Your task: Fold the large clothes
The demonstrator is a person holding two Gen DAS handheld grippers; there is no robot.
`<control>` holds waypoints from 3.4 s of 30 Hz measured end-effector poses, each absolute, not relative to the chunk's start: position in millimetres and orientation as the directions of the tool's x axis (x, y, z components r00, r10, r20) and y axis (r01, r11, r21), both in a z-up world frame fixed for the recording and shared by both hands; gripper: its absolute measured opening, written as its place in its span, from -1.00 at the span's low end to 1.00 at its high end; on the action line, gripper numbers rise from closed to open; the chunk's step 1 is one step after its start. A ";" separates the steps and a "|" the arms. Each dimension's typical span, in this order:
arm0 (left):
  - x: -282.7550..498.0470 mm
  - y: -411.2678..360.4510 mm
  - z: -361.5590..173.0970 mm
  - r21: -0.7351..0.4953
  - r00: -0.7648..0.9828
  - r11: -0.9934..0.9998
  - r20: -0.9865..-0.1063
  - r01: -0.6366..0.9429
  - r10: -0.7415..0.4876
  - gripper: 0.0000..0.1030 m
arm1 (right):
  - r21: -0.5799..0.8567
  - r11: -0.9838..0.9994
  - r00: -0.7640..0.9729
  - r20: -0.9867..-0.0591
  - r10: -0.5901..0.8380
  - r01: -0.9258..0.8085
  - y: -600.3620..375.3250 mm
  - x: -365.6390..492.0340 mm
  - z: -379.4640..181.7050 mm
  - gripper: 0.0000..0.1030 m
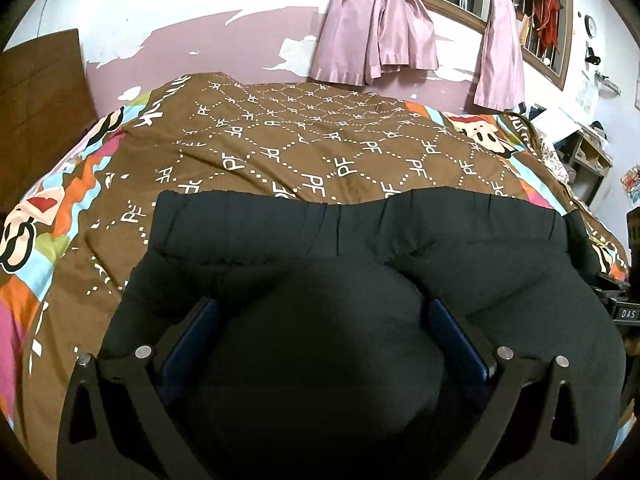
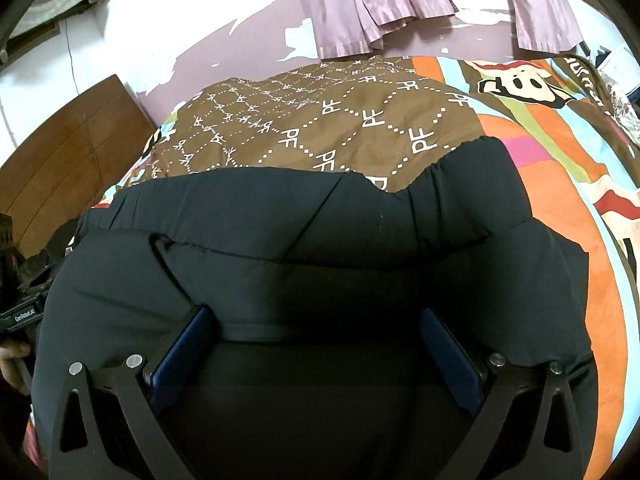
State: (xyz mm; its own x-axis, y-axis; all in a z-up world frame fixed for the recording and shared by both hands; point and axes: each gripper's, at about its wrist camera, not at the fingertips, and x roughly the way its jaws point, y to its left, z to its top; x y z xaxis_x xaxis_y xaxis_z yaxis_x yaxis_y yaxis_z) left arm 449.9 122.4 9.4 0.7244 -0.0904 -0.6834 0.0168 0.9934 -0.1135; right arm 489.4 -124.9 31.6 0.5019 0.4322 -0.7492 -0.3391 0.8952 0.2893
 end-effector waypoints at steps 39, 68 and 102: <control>412.9 113.8 26.0 -0.054 0.804 0.997 -0.594 -0.047 0.006 0.98 | 0.099 0.945 0.646 -0.707 0.287 -0.311 -121.0 450.5 49.9 1.00; 372.8 222.9 0.8 -0.507 0.580 0.861 -0.710 -0.027 -0.400 0.98 | 0.425 0.893 0.512 -0.739 0.438 -0.149 -266.5 434.6 17.3 1.00; 324.3 173.0 108.4 -0.397 0.701 0.917 -0.643 0.040 -0.309 -0.66 | 0.580 0.773 0.484 -0.616 0.622 -0.257 -189.2 396.4 117.3 -0.65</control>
